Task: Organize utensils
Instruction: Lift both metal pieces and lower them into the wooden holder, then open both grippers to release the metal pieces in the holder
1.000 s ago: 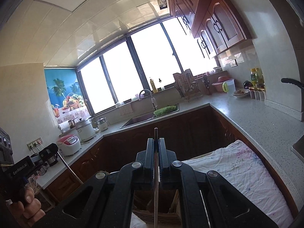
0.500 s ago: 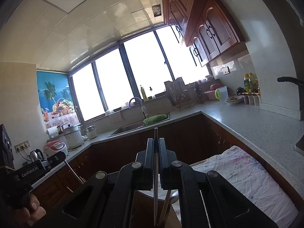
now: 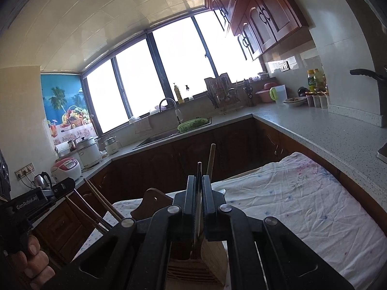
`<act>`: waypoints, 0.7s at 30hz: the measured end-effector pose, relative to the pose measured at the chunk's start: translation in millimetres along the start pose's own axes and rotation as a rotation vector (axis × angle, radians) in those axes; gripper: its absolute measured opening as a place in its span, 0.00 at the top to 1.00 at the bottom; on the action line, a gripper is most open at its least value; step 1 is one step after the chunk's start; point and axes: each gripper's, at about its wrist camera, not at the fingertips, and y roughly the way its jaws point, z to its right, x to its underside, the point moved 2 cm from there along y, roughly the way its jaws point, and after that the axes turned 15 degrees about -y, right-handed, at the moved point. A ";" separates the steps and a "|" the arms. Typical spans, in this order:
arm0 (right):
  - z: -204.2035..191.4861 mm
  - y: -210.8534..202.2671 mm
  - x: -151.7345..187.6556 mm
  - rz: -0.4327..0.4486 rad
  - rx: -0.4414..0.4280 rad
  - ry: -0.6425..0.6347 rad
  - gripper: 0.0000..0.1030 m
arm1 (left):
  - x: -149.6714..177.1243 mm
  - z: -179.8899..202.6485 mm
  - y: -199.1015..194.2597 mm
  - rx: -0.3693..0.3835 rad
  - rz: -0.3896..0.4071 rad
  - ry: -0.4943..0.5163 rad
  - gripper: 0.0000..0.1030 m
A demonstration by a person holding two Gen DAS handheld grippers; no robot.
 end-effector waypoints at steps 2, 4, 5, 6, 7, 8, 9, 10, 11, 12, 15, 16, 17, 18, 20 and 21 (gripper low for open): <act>-0.2 0.9 -1.6 -0.013 -0.006 0.001 0.96 | 1.7 -5.2 -6.2 0.003 -0.004 -0.005 0.97; 0.4 2.2 -2.7 -0.022 -0.004 -0.002 0.96 | 1.8 -9.4 -11.0 0.002 -0.006 -0.006 0.97; 1.8 3.0 -3.0 -0.025 -0.004 0.001 0.96 | 3.1 -12.1 -14.1 -0.001 -0.004 -0.002 0.97; 2.5 3.4 -3.1 -0.027 -0.007 0.003 0.96 | 5.5 -14.1 -17.1 -0.003 -0.003 0.000 0.97; 3.1 3.6 -2.9 -0.028 -0.008 0.005 0.96 | 7.4 -15.0 -19.0 -0.005 -0.002 0.002 0.97; 3.3 3.8 -2.8 -0.029 -0.008 0.004 0.96 | 7.0 -15.4 -18.6 -0.007 -0.003 0.004 0.97; 3.5 3.8 -2.7 -0.029 -0.007 0.004 0.96 | 6.6 -15.0 -18.7 -0.009 -0.004 0.006 0.97; 3.8 3.9 -2.8 -0.029 -0.008 0.006 0.96 | 6.7 -14.5 -18.8 -0.010 -0.005 0.008 0.97; 3.8 3.9 -2.8 -0.029 -0.010 0.008 0.96 | 6.4 -14.3 -18.9 -0.011 -0.006 0.008 0.97; 3.9 4.3 -2.8 -0.032 -0.012 0.012 0.96 | 5.8 -14.3 -19.3 -0.011 -0.008 0.007 0.97; 6.4 5.4 -2.5 -0.037 -0.021 0.023 0.95 | 4.8 -12.8 -19.6 -0.013 -0.015 0.004 0.97; 6.3 5.9 -1.9 -0.041 -0.025 0.026 0.95 | 4.3 -12.5 -20.0 -0.014 -0.019 0.001 0.96; 6.8 7.0 -1.7 -0.050 -0.034 0.030 0.91 | 3.6 -12.6 -20.9 -0.015 -0.025 -0.004 0.95; 7.5 7.5 -1.3 -0.058 -0.045 0.039 0.91 | 2.9 -11.9 -21.1 -0.011 -0.033 -0.012 0.93; 8.0 6.5 -0.6 -0.062 -0.059 0.051 0.87 | 2.0 -11.0 -25.3 0.009 -0.047 -0.030 0.84; 7.6 4.7 -0.6 -0.062 -0.060 0.053 0.85 | 2.5 -10.4 -28.6 0.013 -0.046 -0.033 0.80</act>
